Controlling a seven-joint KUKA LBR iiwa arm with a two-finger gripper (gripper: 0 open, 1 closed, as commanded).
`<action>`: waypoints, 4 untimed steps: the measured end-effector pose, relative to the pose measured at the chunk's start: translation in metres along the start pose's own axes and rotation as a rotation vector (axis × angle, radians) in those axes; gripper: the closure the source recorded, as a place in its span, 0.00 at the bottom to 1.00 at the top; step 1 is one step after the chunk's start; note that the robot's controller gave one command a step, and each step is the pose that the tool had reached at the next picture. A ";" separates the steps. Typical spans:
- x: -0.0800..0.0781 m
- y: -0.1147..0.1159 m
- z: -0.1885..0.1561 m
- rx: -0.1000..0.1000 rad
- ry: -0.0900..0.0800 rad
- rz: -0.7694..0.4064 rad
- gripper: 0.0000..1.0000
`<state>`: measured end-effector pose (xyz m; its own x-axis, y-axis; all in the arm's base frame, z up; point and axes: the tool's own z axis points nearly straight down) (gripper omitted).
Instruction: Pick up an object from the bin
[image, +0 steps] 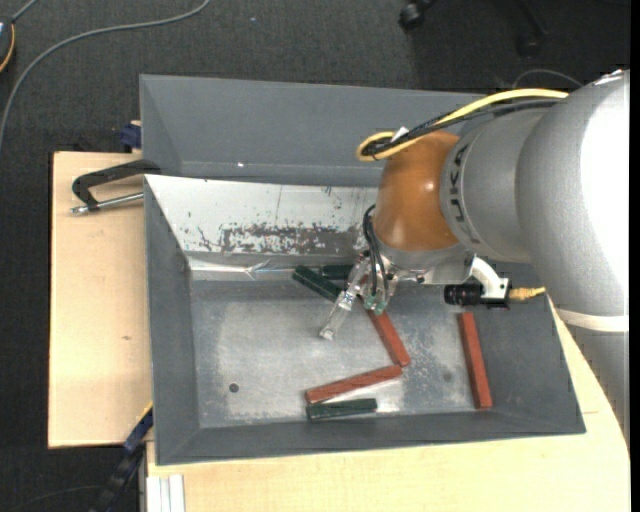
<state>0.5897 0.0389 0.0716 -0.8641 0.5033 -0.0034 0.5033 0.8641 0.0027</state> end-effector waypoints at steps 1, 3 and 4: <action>-0.003 0.002 -0.004 -0.006 -0.010 0.001 1.00; -0.003 0.002 -0.003 -0.006 -0.010 0.000 1.00; 0.001 -0.001 0.001 0.002 0.003 0.000 0.00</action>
Offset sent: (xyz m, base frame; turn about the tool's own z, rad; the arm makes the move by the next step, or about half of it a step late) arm 0.0000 0.0000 0.0000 0.0000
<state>0.5886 0.0388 0.0708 -0.8640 0.5036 -0.0002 0.5036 0.8640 0.0005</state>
